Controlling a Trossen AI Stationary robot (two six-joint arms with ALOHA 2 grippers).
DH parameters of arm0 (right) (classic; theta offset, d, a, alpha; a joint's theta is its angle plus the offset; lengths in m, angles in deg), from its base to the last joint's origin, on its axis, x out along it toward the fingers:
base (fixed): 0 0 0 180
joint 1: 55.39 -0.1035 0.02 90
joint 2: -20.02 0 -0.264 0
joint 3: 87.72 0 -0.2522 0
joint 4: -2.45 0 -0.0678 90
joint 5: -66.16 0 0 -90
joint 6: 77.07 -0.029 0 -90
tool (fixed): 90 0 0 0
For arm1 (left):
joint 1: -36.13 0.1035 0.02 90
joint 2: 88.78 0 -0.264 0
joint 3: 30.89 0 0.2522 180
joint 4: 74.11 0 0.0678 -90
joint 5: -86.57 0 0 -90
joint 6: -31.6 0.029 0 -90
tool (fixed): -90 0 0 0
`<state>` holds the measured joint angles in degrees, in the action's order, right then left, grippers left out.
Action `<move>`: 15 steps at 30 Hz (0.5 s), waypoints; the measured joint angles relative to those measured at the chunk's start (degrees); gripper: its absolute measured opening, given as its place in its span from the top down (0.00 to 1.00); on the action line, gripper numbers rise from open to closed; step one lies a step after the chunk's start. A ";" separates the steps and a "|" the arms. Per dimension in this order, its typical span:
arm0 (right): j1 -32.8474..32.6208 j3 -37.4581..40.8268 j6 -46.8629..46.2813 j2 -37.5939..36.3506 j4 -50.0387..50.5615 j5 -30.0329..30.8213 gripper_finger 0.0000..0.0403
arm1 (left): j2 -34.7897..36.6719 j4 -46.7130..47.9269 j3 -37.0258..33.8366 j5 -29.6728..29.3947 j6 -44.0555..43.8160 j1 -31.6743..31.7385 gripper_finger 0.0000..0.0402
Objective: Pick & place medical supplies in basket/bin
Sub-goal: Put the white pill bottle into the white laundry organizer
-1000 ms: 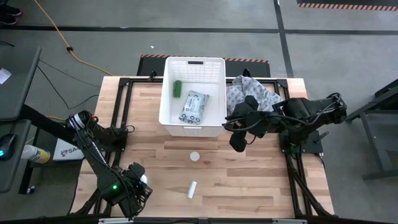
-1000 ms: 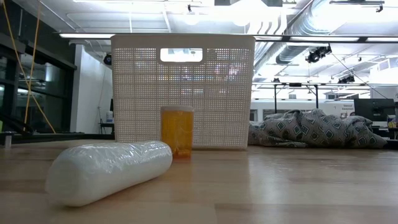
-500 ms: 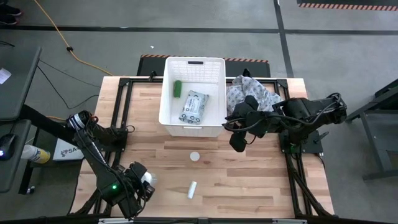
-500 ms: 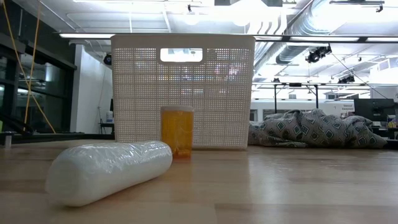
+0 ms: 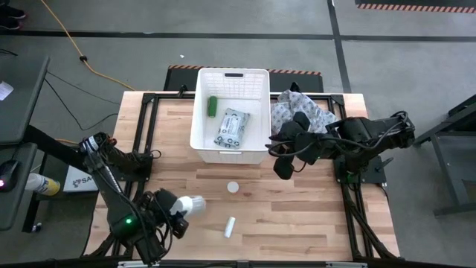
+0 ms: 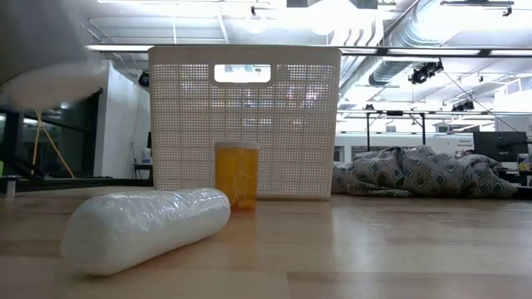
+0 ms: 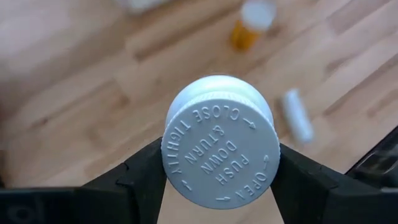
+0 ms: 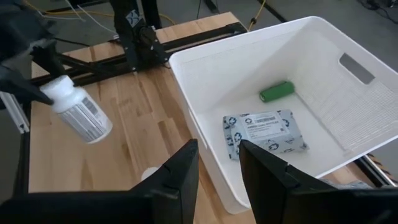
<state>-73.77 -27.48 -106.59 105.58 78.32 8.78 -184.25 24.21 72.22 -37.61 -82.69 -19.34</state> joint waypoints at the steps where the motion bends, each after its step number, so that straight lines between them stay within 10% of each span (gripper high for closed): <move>1: 0.00 0.00 -0.02 0.00 0.00 0.31 0.73 | 0.01 1.21 1.13 -1.99 0.01 -0.01 0.31; 6: 0.00 0.00 0.00 0.00 -0.24 1.85 0.73 | 0.17 5.40 7.08 -13.95 2.65 1.36 0.32; 15: 0.00 0.00 0.67 0.00 -0.31 2.37 0.73 | 1.12 5.39 19.15 -27.59 32.18 14.05 0.31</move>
<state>-73.77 -27.48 -105.92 105.58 78.01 11.15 -183.12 29.61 91.37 -65.20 -50.52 -5.29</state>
